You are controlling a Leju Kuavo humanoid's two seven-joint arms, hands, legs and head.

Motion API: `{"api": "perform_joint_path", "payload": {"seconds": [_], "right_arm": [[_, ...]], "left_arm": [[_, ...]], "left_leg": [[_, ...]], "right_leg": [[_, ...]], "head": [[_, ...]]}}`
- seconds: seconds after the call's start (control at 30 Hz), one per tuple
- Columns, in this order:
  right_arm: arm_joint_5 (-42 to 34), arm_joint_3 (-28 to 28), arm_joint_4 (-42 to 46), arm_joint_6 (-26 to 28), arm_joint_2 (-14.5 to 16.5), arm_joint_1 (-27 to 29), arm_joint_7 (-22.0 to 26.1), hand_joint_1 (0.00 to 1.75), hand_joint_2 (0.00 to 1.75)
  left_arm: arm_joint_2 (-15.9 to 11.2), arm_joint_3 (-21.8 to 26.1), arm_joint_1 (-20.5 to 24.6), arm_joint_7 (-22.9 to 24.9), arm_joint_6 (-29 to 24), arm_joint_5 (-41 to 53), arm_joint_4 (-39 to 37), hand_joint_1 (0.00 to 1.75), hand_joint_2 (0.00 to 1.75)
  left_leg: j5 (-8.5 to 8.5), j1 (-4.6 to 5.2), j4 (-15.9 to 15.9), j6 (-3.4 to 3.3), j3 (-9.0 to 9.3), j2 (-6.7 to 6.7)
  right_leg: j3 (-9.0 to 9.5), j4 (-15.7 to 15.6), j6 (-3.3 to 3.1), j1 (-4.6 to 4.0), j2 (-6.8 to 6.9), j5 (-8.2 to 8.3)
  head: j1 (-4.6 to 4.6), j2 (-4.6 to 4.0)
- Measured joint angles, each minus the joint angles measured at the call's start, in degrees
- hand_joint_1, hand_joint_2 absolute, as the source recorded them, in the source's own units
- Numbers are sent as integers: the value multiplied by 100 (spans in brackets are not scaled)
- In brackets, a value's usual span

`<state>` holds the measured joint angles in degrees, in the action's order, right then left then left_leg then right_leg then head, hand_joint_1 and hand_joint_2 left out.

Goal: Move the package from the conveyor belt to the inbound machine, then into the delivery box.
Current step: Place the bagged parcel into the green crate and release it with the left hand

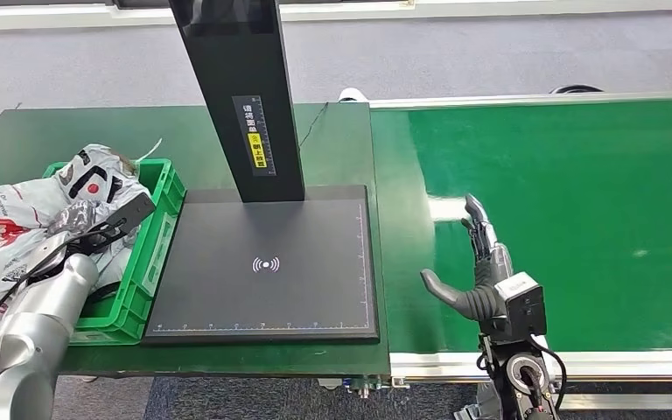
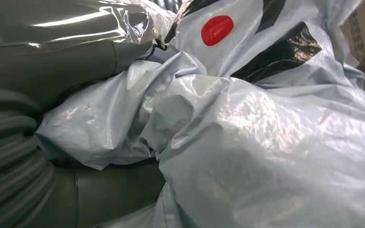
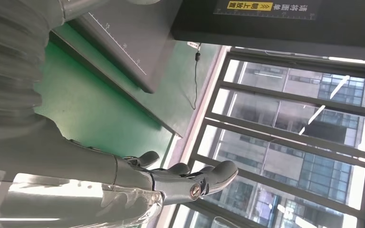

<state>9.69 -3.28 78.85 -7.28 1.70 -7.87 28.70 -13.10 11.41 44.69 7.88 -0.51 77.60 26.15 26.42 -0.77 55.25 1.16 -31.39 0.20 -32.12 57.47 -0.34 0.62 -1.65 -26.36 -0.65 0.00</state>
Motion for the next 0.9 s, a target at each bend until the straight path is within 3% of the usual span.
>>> {"api": "perform_joint_path", "payload": {"seconds": [0.13, 0.2, 0.27, 0.3, 0.37, 0.63, 0.9], "right_arm": [[44, 0, -46, 0, 0, -20, -1, 0, 175], [57, 0, -63, 0, 0, -26, -4, 0, 175], [65, 0, -77, 0, 0, -37, -7, 0, 175], [72, 0, -84, 0, 0, -43, -7, 0, 175], [88, 0, -95, 0, 0, -51, -7, 0, 175], [141, 0, -99, 0, 0, -41, -9, 0, 175], [215, 10, -14, -11, -14, 121, -9, 0, 175]], "left_arm": [[-10, -156, 137, -105, 505, 20, -85, 161, 175], [-22, -211, 181, -197, 707, -9, -109, 122, 175], [-32, -244, 206, -242, 783, -27, -125, 55, 175], [-33, -252, 209, -266, 794, -36, -131, 33, 175], [-29, -274, 209, -329, 795, -60, -140, 8, 175], [22, -409, 159, -585, 708, -140, -134, 0, 175], [213, -495, -160, -667, -382, -481, 146, 0, 175]], "left_leg": [[-1, 1, 0, 0, 7, -19], [-1, 2, 0, 0, 11, -29], [-2, 3, 0, 0, 13, -41], [-2, 4, 0, 0, 13, -46], [-3, 6, 0, 0, 17, -54], [-8, 10, 1, -1, 16, -83], [-15, 13, 4, -2, -2, -93]], "right_leg": [[14, 0, 0, 0, 21, -3], [20, 0, 1, 1, 32, -5], [24, 0, 1, 3, 41, -7], [24, 0, 2, 4, 45, -8], [26, 0, 5, 6, 55, -10], [30, 0, 9, 11, 86, -14], [17, -1, 13, 14, 97, -15]], "head": [[-1, 0], [-1, 0], [0, 0], [0, 0], [1, 0], [-1, 0], [1, 0]]}}
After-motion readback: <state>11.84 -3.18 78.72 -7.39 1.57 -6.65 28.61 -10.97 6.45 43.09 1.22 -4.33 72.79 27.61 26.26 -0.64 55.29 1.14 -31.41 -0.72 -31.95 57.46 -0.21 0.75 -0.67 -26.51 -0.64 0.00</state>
